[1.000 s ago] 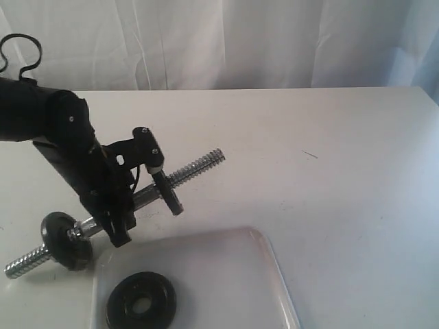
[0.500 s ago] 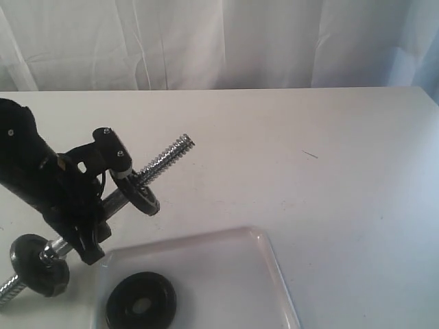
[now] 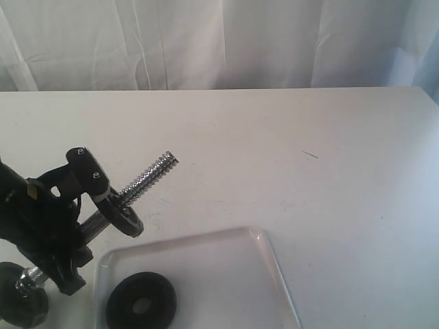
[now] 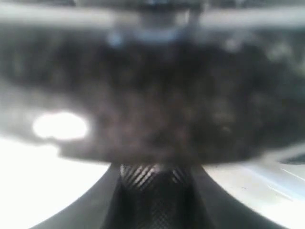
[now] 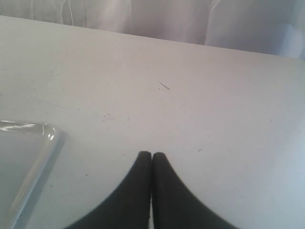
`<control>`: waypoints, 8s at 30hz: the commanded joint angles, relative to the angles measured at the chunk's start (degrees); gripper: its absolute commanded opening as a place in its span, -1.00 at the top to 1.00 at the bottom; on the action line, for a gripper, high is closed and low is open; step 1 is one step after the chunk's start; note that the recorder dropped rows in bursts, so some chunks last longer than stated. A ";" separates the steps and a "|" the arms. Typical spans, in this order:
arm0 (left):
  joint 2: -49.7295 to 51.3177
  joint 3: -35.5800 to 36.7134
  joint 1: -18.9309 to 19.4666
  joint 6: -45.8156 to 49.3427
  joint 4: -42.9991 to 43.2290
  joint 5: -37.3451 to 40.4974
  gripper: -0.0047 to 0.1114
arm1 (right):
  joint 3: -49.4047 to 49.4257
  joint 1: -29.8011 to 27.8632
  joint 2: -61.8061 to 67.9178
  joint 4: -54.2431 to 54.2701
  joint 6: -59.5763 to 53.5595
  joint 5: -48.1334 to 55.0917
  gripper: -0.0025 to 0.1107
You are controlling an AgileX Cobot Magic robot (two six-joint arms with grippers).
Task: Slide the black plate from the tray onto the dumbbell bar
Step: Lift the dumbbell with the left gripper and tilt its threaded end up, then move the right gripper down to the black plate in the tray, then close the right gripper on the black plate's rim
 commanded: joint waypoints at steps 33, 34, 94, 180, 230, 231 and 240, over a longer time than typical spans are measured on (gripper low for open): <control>-4.43 1.99 4.03 -2.75 -1.42 -9.50 0.92 | -0.98 0.31 -0.02 32.51 12.93 -8.58 0.96; -4.43 1.99 4.03 -2.75 -1.42 -9.63 0.92 | -2.51 0.59 0.52 33.44 10.03 -8.34 0.96; -4.43 1.99 10.72 -5.25 -1.01 -10.51 0.92 | -75.46 36.89 102.75 17.63 -27.32 32.65 -0.90; -4.43 1.99 14.86 -8.73 1.05 -14.19 0.92 | -80.62 45.22 114.17 8.00 -12.42 26.30 -0.90; -4.43 1.99 14.86 -11.48 1.05 -15.02 0.92 | -81.16 48.08 118.14 0.84 -4.86 27.71 -0.90; -4.43 1.99 14.86 -11.48 1.05 -15.02 0.92 | -81.16 48.08 118.14 0.36 -4.56 27.71 -0.90; -4.43 1.99 14.86 -11.48 0.88 -15.02 0.92 | -81.16 48.08 118.14 -3.86 1.01 27.71 -0.90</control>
